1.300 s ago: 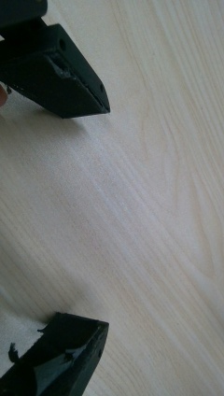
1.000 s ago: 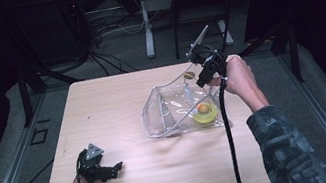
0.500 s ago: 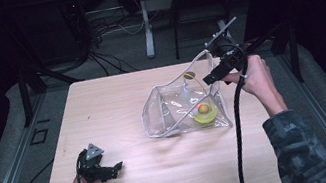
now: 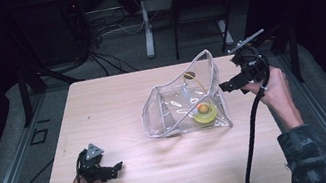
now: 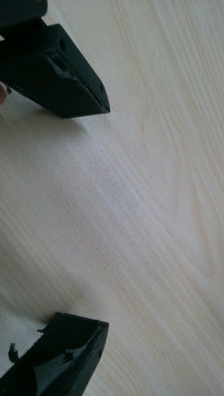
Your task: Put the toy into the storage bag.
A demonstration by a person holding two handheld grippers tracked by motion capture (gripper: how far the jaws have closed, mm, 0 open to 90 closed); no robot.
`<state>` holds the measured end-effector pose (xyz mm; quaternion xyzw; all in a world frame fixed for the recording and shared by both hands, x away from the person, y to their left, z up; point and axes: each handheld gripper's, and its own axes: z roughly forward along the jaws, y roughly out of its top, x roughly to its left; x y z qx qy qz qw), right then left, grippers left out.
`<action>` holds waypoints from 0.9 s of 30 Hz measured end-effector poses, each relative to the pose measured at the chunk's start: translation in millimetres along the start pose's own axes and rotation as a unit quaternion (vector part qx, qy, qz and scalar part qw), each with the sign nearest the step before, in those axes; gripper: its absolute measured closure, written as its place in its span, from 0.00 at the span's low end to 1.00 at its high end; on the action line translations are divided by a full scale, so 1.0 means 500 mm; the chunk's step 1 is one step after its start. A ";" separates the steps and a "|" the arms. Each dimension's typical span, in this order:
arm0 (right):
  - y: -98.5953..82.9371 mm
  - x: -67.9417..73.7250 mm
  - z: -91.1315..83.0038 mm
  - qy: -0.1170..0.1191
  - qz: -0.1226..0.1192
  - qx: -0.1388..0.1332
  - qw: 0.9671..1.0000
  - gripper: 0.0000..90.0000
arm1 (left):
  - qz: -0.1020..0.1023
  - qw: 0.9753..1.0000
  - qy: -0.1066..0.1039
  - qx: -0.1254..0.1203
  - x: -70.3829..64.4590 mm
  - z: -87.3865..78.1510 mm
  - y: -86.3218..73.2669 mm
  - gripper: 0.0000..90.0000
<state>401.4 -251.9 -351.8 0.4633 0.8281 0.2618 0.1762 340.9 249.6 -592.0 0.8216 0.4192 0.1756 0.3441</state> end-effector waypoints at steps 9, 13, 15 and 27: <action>-0.076 -0.029 0.027 0.001 0.036 -0.009 0.999 0.00 | 0.000 1.000 0.000 0.000 0.000 0.000 0.000 0.00; -0.112 -0.045 0.045 0.008 0.059 -0.006 0.998 0.00 | 0.000 1.000 0.000 0.000 0.000 0.000 0.000 0.00; -0.135 -0.054 0.057 0.012 0.070 0.000 0.997 0.00 | 0.000 1.000 0.001 0.000 0.000 0.000 0.000 0.00; -0.226 -0.065 0.109 0.027 0.099 0.031 0.994 0.00 | 0.000 1.000 0.000 0.000 0.000 0.000 0.000 0.00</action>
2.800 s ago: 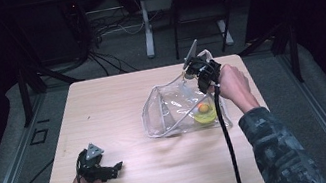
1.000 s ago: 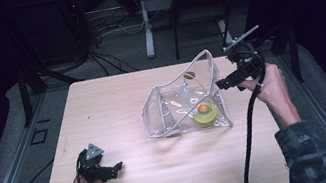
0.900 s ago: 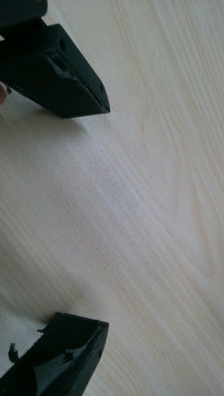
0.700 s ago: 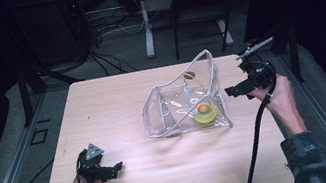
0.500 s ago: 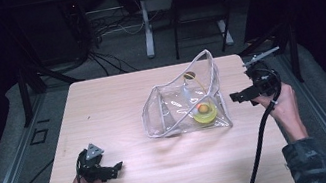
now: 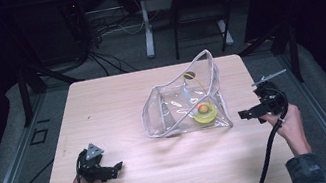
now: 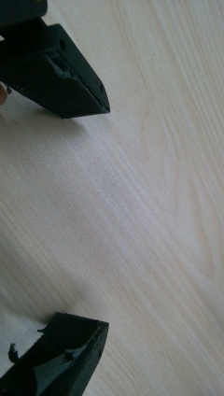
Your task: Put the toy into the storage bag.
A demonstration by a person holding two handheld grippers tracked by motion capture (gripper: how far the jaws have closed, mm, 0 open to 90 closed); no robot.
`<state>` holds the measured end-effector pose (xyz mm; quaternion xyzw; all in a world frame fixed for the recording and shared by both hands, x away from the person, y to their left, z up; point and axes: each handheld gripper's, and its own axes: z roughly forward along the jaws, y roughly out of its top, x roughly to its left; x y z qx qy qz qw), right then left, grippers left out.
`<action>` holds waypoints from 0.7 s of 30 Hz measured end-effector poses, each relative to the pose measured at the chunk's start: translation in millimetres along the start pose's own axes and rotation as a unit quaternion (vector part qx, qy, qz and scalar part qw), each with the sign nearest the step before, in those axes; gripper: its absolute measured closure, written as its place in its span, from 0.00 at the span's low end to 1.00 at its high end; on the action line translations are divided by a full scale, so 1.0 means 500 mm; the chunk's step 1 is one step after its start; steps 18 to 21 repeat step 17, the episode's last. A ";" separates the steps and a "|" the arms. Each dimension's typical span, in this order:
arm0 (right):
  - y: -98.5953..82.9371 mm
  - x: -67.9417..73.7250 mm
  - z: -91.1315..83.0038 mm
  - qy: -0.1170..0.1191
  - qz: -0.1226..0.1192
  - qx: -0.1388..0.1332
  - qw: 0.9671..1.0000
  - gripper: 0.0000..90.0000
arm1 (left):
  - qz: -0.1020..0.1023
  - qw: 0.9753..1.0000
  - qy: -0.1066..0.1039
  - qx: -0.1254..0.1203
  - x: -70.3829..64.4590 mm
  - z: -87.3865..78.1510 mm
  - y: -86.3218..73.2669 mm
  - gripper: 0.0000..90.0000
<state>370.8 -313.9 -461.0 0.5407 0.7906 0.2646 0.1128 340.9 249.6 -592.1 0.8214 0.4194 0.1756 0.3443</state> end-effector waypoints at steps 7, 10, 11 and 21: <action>-0.047 -0.005 0.036 0.003 0.011 0.016 1.000 0.00 | 0.001 1.000 -0.001 0.000 0.000 0.000 0.000 0.00; -0.064 -0.009 0.055 -0.003 0.007 0.040 0.999 0.00 | 0.002 1.000 -0.001 0.000 0.001 0.000 0.000 0.00; -0.067 -0.010 0.057 -0.007 0.009 0.037 0.999 0.00 | 0.003 1.000 -0.001 0.000 0.001 0.000 0.001 0.00; -0.094 -0.012 0.081 -0.003 0.009 0.052 0.999 0.00 | 0.005 1.000 -0.004 0.001 0.002 0.002 0.003 0.00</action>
